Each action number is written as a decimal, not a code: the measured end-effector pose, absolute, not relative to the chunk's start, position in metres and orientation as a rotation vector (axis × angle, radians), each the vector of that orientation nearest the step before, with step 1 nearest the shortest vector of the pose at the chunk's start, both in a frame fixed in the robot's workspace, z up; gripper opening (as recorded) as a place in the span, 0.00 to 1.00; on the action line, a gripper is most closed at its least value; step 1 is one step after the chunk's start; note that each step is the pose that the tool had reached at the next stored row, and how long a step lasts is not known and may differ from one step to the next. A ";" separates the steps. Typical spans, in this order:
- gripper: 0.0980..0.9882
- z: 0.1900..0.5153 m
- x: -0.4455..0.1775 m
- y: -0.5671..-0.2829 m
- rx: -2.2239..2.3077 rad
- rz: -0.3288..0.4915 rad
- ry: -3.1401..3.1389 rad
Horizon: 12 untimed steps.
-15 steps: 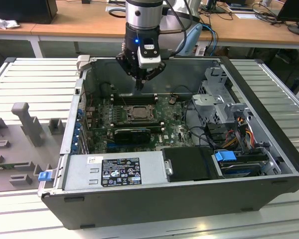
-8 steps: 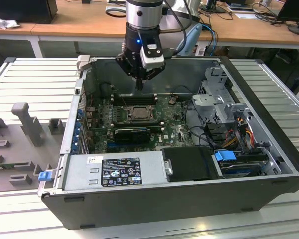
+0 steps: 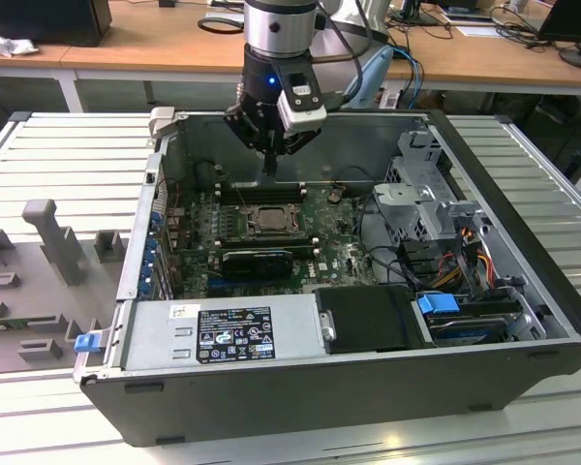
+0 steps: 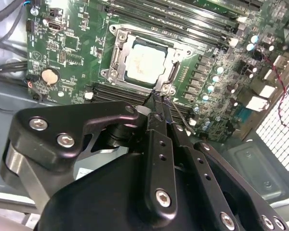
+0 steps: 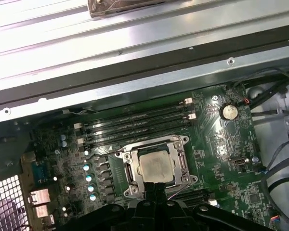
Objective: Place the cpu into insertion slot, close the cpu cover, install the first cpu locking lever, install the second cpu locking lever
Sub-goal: 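Install the first cpu locking lever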
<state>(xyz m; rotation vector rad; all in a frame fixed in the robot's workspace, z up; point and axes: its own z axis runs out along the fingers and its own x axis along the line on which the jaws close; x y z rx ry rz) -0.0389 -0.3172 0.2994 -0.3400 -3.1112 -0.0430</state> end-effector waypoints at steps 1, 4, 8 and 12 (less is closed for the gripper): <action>0.01 0.299 -0.039 -0.317 -0.323 -0.043 -3.113; 0.01 0.299 -0.039 -0.317 -0.224 -0.042 -3.121; 0.01 0.297 -0.047 -0.317 0.022 -0.043 -3.127; 0.01 0.297 -0.052 -0.317 0.024 -0.043 -3.127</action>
